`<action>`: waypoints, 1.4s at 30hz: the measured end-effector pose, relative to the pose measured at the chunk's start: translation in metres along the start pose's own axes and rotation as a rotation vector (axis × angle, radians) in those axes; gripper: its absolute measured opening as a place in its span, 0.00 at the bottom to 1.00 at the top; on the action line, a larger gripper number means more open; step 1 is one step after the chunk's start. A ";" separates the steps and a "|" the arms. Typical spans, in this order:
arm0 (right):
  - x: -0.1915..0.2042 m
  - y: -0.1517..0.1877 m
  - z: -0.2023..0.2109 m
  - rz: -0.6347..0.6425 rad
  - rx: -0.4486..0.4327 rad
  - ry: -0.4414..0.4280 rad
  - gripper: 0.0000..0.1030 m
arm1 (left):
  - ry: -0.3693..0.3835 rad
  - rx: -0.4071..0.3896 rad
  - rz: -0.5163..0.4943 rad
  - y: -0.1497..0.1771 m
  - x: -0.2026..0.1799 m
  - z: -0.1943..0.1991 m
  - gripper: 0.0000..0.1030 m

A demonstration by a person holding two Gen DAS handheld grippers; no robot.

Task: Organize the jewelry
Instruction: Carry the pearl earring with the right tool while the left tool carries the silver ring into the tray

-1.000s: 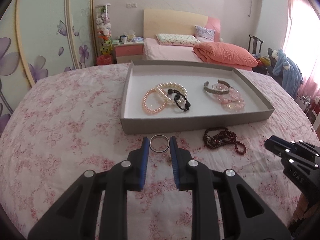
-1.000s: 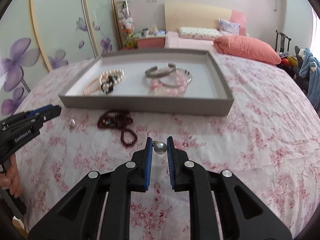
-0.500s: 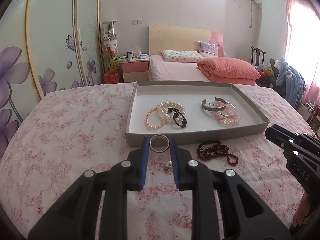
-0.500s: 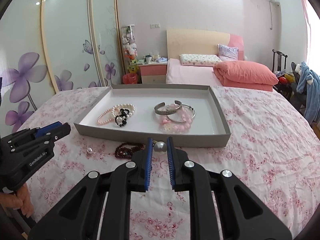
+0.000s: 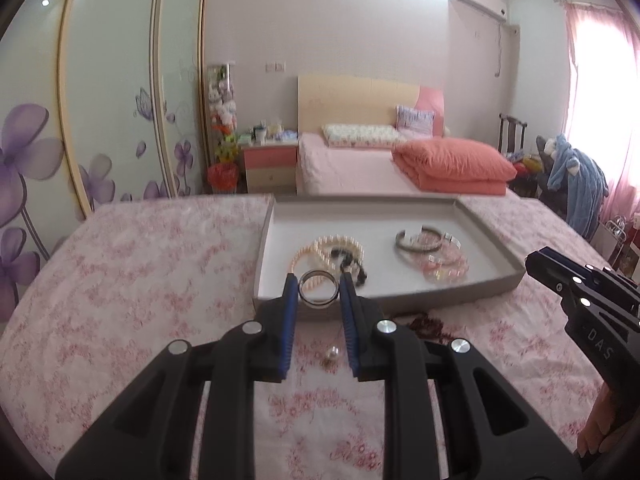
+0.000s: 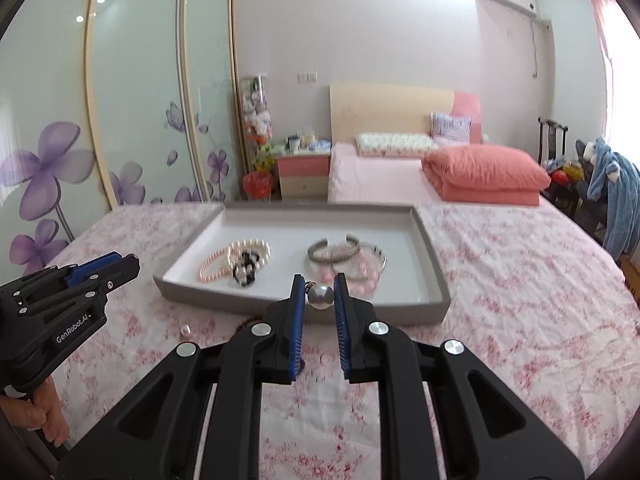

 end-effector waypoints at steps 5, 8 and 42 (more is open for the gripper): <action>0.002 -0.015 0.015 0.001 -0.090 0.002 0.15 | -0.010 -0.086 -0.011 -0.014 -0.004 0.018 0.21; 0.003 -0.022 0.019 0.010 -0.128 0.008 0.15 | -0.014 -0.117 -0.014 -0.018 -0.007 0.025 0.21; -0.011 -0.071 -0.106 -0.074 0.023 -0.030 0.15 | 0.057 0.008 0.008 -0.073 -0.014 -0.103 0.21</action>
Point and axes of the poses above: each gripper's, at about its wrist camera, not at the fingertips, and z roughly against the way its jaws point, x to its left, y to its underside, the point moved 8 cm from there along -z, roughly the way its jaws point, and after that the axes turned 12 degrees about x, right-handed, at the moved point
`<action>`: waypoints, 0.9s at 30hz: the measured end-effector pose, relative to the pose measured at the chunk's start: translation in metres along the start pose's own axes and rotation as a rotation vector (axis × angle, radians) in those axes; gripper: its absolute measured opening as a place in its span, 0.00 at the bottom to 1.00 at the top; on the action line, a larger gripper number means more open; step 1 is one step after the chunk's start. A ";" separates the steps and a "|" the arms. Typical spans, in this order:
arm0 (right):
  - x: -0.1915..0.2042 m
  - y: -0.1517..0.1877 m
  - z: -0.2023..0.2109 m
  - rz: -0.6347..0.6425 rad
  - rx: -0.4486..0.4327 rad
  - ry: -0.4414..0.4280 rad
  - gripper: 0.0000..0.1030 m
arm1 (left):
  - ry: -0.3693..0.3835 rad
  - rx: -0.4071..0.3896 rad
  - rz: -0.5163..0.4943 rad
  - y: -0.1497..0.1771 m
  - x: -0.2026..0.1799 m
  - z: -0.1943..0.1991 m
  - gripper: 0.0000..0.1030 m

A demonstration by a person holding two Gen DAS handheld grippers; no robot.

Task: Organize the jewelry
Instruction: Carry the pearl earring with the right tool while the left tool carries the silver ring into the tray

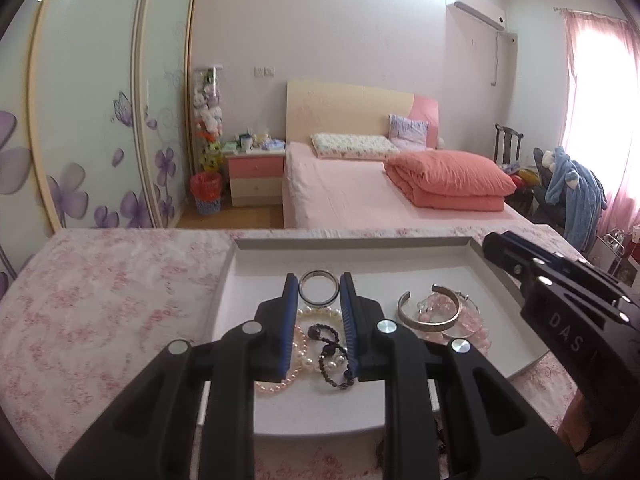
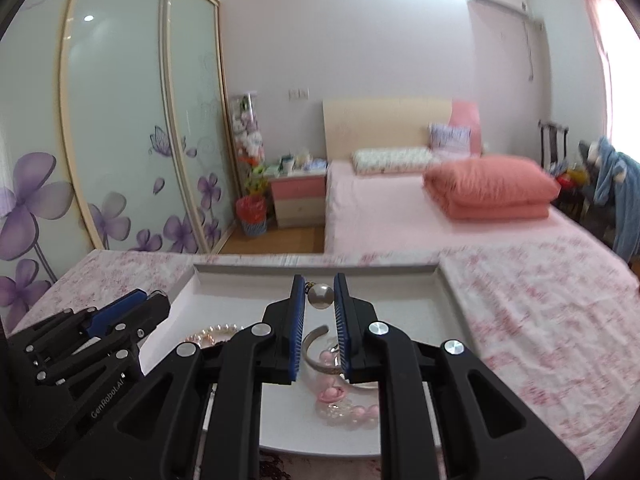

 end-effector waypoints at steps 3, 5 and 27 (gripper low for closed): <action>-0.003 0.003 -0.015 -0.026 0.055 -0.028 0.15 | 0.013 0.036 0.003 0.001 0.001 -0.013 0.21; -0.005 0.007 -0.021 -0.034 0.085 -0.043 0.16 | 0.024 0.058 0.002 0.003 0.000 -0.020 0.21; -0.015 0.016 -0.009 -0.082 0.120 -0.071 0.36 | 0.029 0.089 0.086 0.011 0.025 -0.008 0.30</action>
Point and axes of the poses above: each gripper's, at about its wrist camera, not at the fingertips, and z roughly against the way its jaws point, x to its left, y to its underside, the point moved 8 cm from there along -z, roughly the way its jaws point, and after that the axes turned 12 degrees about x, right-handed, at the moved point
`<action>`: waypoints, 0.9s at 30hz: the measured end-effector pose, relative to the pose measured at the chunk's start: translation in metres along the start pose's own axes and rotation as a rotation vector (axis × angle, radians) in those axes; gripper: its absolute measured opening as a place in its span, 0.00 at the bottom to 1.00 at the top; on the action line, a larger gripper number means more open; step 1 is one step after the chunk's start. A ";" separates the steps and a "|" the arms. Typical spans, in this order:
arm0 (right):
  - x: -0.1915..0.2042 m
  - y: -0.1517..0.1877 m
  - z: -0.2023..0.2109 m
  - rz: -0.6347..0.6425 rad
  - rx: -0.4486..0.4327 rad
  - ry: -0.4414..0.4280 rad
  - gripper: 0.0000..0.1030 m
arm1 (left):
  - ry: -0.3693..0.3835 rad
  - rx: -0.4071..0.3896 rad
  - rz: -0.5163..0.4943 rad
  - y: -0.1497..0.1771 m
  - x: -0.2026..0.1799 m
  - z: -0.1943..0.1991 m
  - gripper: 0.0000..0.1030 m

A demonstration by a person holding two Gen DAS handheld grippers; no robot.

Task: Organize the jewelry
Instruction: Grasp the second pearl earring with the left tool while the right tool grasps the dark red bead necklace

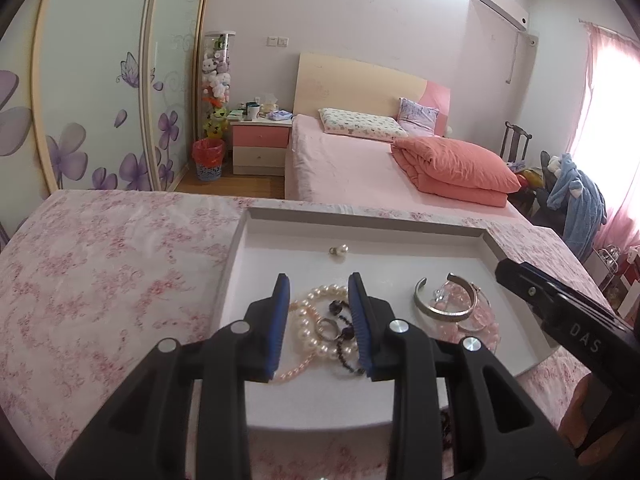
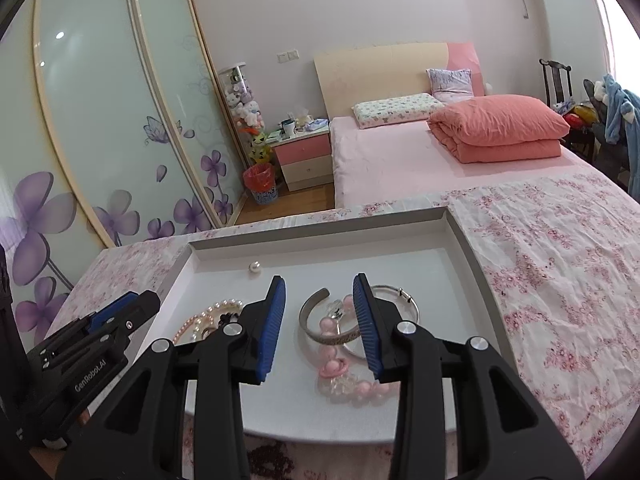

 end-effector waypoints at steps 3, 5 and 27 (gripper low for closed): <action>0.004 0.013 0.009 0.034 0.013 -0.002 0.36 | -0.004 0.011 0.000 0.010 0.007 0.009 0.31; 0.005 0.024 0.015 0.056 0.031 -0.003 0.36 | -0.011 0.023 -0.002 0.019 0.014 0.014 0.33; 0.040 0.109 -0.023 0.247 0.339 0.018 0.73 | -0.058 0.152 -0.012 0.090 0.064 0.032 0.48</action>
Point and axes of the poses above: each gripper's, at about its wrist camera, not at the fingertips, and z roughly against the way its jaws point, x to its left, y to its underside, the point moved 8 cm from there along -z, roughly the way its jaws point, and after that the axes turned 12 degrees about x, right-handed, at the moved point
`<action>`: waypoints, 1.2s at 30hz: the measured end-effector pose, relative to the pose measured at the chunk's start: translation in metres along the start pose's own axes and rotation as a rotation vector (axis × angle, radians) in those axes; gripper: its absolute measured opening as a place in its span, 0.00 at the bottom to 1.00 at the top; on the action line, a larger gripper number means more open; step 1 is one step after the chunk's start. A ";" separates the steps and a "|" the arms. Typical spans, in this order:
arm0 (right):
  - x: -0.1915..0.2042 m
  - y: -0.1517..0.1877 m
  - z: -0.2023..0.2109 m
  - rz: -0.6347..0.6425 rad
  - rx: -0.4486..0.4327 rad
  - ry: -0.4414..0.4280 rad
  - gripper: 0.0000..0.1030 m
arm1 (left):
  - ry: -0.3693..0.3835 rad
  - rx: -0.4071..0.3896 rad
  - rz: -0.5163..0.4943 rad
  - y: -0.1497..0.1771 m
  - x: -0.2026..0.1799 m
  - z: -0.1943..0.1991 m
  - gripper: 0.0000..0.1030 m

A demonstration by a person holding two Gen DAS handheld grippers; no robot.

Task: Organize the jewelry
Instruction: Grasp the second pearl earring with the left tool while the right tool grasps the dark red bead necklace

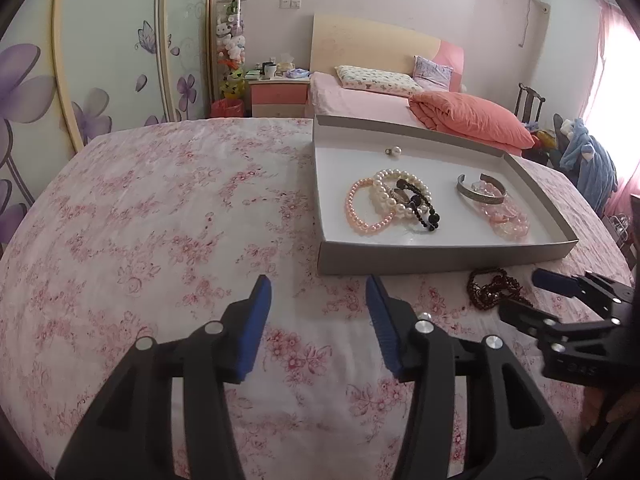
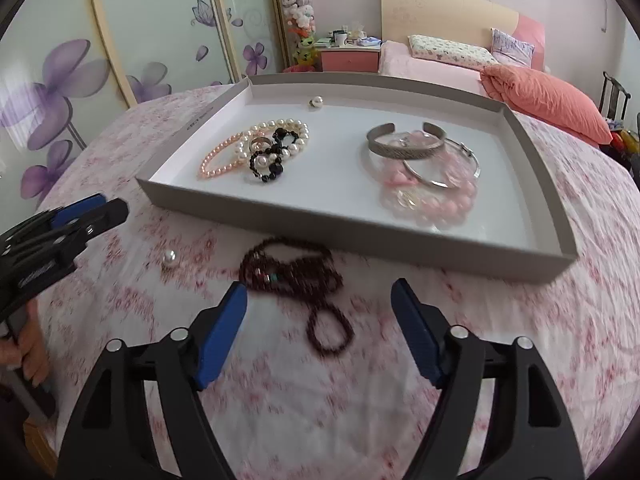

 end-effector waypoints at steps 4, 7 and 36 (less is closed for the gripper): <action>0.006 0.000 -0.003 0.038 -0.006 0.048 0.68 | 0.003 -0.001 -0.007 0.002 -0.002 0.003 0.49; 0.006 0.002 0.002 0.044 -0.020 0.034 0.22 | 0.009 0.002 -0.021 0.004 -0.009 0.003 0.49; -0.073 0.039 0.029 -0.167 -0.035 0.153 0.09 | -0.039 0.117 -0.117 0.018 -0.073 -0.030 0.27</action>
Point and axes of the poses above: each gripper's, at about its wrist camera, not at the fingertips, and z roughly against the way its jaws point, x to its left, y to its underside, the point moved 8 cm from there along -z, roughly the way its jaws point, and after that the axes turned 12 degrees about x, right-handed, at the moved point
